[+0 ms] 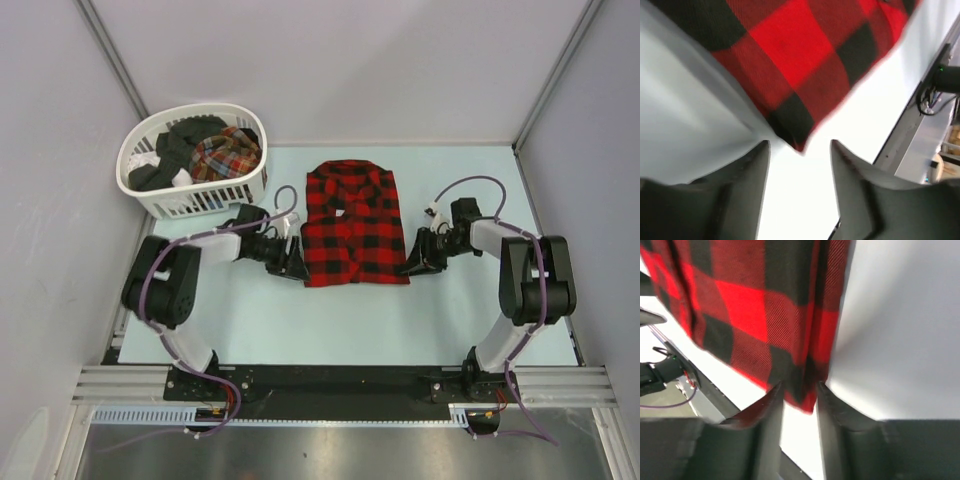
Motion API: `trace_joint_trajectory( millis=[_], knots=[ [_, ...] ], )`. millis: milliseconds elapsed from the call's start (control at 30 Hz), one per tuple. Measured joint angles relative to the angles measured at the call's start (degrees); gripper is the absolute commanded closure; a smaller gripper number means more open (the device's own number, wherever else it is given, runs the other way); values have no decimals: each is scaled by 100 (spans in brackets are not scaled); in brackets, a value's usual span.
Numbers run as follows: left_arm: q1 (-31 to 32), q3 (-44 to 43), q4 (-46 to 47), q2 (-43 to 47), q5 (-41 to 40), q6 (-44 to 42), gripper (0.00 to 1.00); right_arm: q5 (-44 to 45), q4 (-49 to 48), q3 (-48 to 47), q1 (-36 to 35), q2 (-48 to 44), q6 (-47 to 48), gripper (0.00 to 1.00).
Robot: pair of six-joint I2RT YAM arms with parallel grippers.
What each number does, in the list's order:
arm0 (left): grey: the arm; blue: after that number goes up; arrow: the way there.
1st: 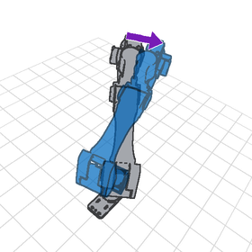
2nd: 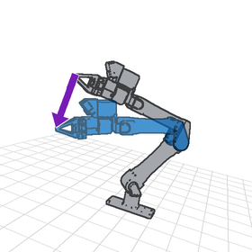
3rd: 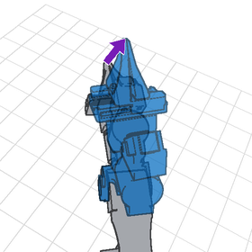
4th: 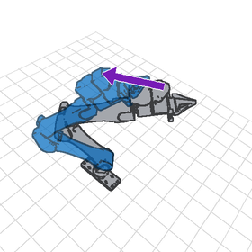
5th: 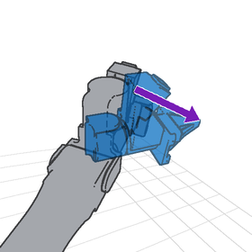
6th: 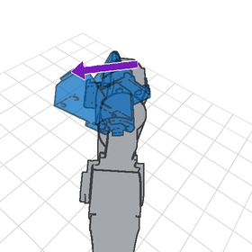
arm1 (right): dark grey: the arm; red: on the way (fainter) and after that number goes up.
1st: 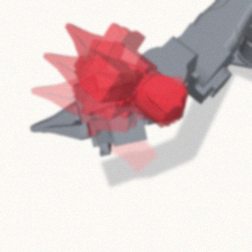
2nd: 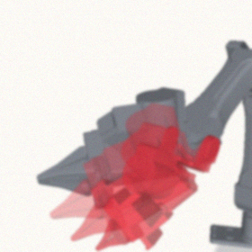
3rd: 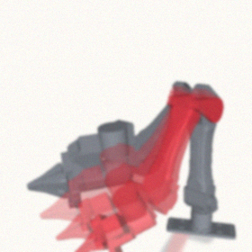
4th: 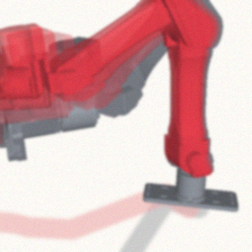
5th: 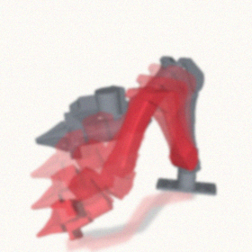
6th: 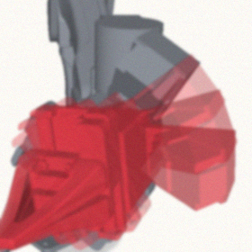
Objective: Fold and stack the long sleeve shirts
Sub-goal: Fold the shirt
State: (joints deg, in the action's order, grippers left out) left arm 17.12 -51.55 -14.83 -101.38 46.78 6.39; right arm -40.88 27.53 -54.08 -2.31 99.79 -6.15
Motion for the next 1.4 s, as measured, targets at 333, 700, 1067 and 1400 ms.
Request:
trace_joint_trajectory(
  millis=[333,700,1067,1400],
  knots=[
    [584,520,1364,1921,387,743,16,-813,-708,11,-566,-1884,-498,2],
    [874,911,3926,-577,1036,2837,1,-2159,-3871,1231,-1325,527,-3018,0],
    [-240,1316,3093,-66,1661,2149,8,-2734,-2323,807,-295,625,-1635,0],
    [-44,857,2439,1003,1381,1513,18,-2511,-1202,-474,-286,94,-914,0]
  ],
)
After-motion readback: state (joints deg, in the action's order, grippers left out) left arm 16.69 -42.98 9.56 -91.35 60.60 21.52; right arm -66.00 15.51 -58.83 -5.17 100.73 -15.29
